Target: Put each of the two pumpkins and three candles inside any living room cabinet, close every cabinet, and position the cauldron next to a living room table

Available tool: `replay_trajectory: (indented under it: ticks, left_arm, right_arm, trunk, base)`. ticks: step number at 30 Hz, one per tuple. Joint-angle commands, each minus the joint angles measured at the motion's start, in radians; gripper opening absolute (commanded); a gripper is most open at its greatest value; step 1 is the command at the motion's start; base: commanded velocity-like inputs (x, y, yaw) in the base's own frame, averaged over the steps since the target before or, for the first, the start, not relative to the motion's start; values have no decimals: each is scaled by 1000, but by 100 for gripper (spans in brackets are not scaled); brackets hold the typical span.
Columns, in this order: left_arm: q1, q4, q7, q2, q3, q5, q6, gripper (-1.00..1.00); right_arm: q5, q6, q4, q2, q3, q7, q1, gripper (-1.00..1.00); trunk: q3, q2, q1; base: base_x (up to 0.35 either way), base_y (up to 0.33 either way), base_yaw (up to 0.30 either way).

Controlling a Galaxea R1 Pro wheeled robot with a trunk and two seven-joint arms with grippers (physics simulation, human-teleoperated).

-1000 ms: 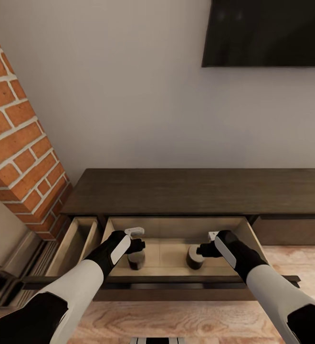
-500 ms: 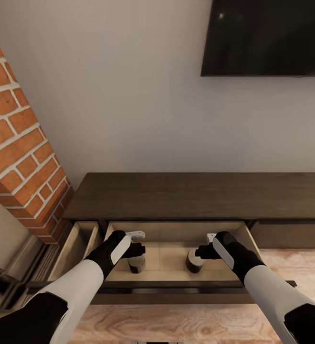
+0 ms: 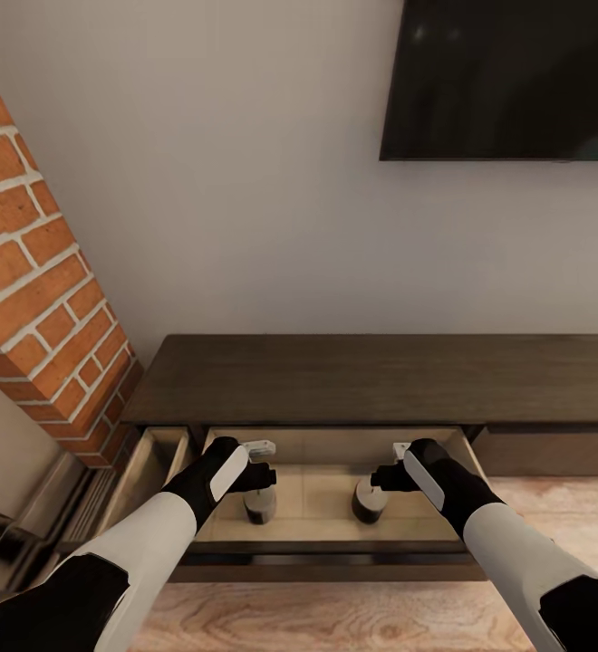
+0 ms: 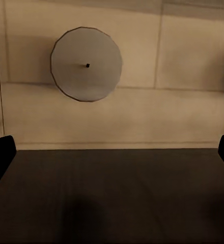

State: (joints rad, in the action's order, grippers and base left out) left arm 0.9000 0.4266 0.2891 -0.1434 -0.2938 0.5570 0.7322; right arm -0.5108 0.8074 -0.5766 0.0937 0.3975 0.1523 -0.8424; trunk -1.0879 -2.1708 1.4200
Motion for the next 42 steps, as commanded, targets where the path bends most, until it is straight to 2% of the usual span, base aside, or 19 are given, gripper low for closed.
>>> replay_trajectory:
  ticks: [1,18,25,42]
  left_arm:
    - [0,1,8,1,-7,11,2,100]
    - [0,0,16,5,-2,13,-8,100]
    - [0,-40,19,5,4,14,-7,100]
    - [0,-47,19,5,4,14,-14,100]
  right_arm:
    - [-11,2,-2,1,7,9,-1,100]
    - [-11,23,-2,1,9,7,0,100]
    - [-9,22,-2,0,11,6,0,100]
    - [-10,19,-2,0,11,3,2,100]
  trunk:
    - [2,7,-4]
    - [56,126,-69]
    - [78,175,-96]
    - [133,294,-161]
  base:
    - [0,0,0]
    - [0,0,0]
    - [0,0,0]
    - [0,0,20]
